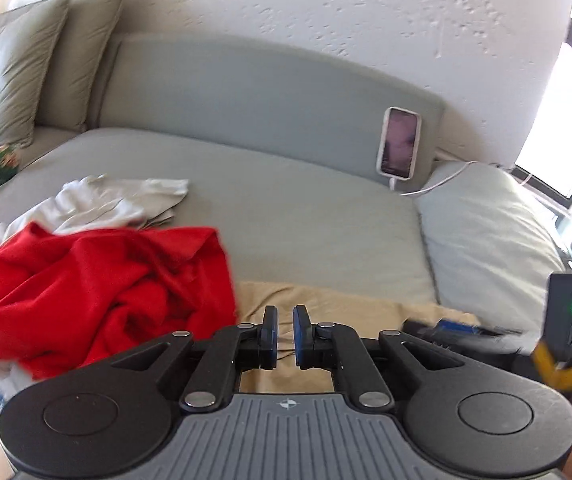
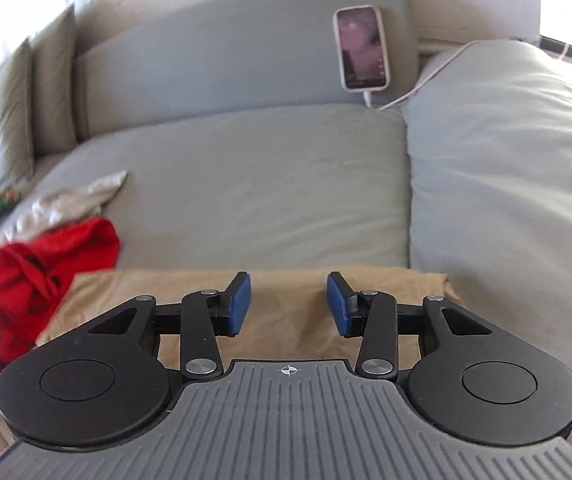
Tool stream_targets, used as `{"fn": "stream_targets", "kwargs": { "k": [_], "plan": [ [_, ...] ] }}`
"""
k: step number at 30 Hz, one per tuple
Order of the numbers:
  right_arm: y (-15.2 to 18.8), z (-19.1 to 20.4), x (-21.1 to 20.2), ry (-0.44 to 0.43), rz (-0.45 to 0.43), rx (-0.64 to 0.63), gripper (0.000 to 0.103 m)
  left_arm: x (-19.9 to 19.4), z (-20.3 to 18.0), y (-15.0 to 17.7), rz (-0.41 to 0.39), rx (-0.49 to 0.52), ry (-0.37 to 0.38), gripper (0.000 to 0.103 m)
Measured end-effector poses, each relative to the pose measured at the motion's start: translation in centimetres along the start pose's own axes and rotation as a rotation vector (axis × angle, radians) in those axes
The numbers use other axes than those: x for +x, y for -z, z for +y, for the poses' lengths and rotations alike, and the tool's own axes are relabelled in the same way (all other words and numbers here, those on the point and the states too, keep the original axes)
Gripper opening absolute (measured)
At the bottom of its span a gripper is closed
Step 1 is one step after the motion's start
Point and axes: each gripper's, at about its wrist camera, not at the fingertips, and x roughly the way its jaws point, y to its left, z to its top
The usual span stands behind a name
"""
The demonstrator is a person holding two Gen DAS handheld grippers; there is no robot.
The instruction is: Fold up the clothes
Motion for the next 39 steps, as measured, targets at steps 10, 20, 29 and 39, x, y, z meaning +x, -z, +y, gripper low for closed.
{"fn": "stream_targets", "kwargs": {
  "k": [10, 20, 29, 39],
  "plan": [
    [7.8, -0.6, -6.7, -0.038, 0.043, -0.043, 0.044, 7.0, -4.1, 3.3, 0.07, 0.29, 0.046, 0.008],
    [6.8, -1.6, -10.4, -0.118, -0.008, 0.07, 0.046, 2.0, -0.5, 8.1, 0.195, 0.211, 0.127, 0.007],
    [8.7, 2.4, -7.4, -0.118, 0.042, -0.01, 0.035, 1.6, 0.0, 8.5, 0.187, 0.209, 0.105, 0.013],
    [11.0, -0.6, -12.6, -0.134, 0.111, 0.115, 0.035, -3.8, -0.7, 4.8, 0.013, 0.151, 0.091, 0.019]
  ]
}}
